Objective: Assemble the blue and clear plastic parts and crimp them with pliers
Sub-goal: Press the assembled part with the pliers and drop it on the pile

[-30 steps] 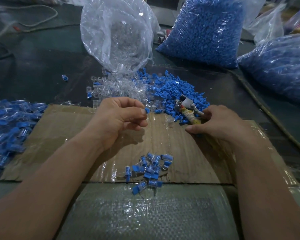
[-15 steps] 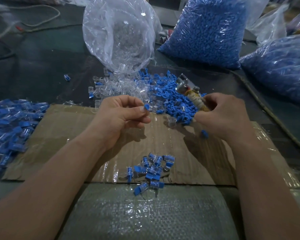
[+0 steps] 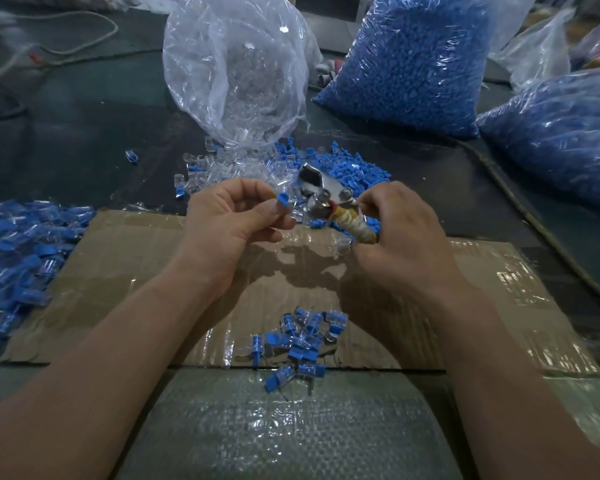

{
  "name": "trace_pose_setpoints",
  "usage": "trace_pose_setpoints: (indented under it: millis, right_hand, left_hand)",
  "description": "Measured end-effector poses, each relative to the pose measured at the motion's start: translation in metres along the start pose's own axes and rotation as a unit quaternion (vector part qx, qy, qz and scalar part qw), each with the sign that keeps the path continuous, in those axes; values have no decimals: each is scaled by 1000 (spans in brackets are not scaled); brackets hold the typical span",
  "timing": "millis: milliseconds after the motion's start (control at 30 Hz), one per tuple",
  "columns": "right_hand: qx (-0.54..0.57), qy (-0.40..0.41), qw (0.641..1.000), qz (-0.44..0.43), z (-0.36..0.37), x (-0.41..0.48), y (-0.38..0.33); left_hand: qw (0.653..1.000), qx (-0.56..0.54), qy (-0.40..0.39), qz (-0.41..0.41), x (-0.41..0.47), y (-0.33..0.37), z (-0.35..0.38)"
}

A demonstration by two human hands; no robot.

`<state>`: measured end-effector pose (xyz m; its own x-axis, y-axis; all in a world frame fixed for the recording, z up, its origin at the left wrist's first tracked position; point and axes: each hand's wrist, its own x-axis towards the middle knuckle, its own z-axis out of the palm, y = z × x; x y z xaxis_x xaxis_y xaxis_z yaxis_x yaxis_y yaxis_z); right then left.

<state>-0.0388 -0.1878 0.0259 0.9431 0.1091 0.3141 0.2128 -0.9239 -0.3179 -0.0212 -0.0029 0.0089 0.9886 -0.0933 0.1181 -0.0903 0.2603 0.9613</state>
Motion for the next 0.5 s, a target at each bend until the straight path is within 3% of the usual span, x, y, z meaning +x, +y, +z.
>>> trace_pose_setpoints:
  millis: [500]
  right_hand:
    - [22, -78, 997, -5, 6, -1, -4]
  left_hand:
    - [999, 25, -8, 28, 0, -3, 0]
